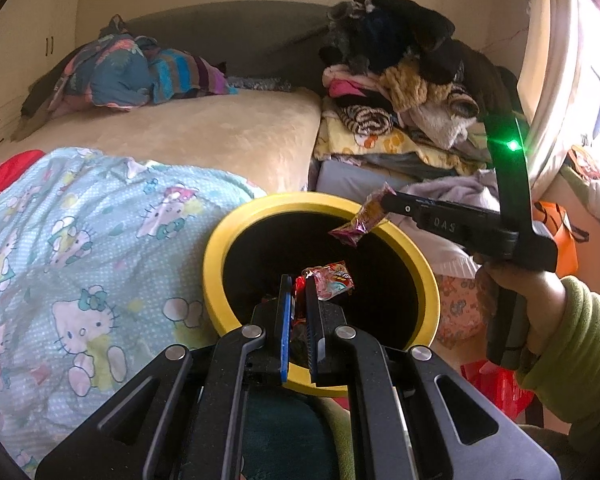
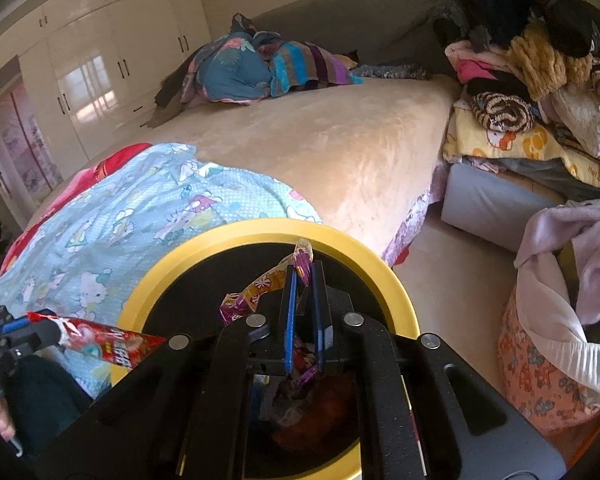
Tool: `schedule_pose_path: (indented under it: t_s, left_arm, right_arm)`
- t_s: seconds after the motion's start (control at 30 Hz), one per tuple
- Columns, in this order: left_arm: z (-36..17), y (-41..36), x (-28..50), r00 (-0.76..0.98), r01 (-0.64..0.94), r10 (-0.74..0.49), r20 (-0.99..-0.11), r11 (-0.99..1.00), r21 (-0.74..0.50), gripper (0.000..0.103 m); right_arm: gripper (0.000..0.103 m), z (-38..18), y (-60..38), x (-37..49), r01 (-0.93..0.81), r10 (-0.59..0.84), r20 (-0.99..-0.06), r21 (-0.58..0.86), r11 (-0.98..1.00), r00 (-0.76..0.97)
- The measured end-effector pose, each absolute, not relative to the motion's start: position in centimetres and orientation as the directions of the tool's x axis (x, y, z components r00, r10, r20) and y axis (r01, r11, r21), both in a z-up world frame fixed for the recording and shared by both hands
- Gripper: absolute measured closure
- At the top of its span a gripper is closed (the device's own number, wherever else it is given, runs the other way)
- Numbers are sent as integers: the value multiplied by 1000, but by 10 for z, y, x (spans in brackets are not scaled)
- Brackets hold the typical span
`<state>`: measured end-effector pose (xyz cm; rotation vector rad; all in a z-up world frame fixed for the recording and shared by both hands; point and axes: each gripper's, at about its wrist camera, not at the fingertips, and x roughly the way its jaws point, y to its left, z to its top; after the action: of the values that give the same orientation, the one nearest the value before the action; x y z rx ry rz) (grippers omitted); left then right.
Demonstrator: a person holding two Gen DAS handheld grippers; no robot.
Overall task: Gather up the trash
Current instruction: 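Lower both wrappers into the yellow bin and open both tools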
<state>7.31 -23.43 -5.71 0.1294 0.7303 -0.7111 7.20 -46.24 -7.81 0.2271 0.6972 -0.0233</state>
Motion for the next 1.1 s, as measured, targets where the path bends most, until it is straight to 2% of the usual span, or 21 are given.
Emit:
schedule_pose_path:
  t_s: [0.5,0.53,0.6,0.67,0.83,0.87,1.0,1.07,1.1]
  left_arm:
    - [-87,-273,93,446,673,-534,-719,729,-125,96]
    - [-88,-275,95,443,674,-534,-721,728,-125,96]
    - [-89,-280,98,439,679,-532,-725,724,-120,94]
    - [-89,-282,100,441,678,-529,-725,726,-116,84]
    - [-87,-278,100,446,674,-540,-714,727,-129,57]
    - [-86,-277,101,447,670,-542,-712,730,-135,49]
    - [-80,-269,105,455,647,-544,-705,746,-159,35]
    - [-77,-263,106,468,628,-537,-702,761,-164,24]
    - [-76,-261,106,470,623,-536,-701,764,-166,23]
  right_arm:
    - [97,-90,-465,74,98,68,-662,210,973,746]
    - [96,-90,-465,74,97,69,-664,210,973,745]
    - [86,-90,-464,73,96,71,-666,210,973,743]
    - [85,-90,-464,74,95,70,-666,209,973,743]
    - [75,-89,-462,73,89,71,-669,202,975,740]
    - [71,-89,-462,71,88,70,-670,199,976,739]
    - [55,-87,-460,61,95,61,-665,196,976,744]
    - [39,-85,-457,54,107,47,-661,191,976,749]
    - [32,-83,-456,49,118,35,-655,188,975,755]
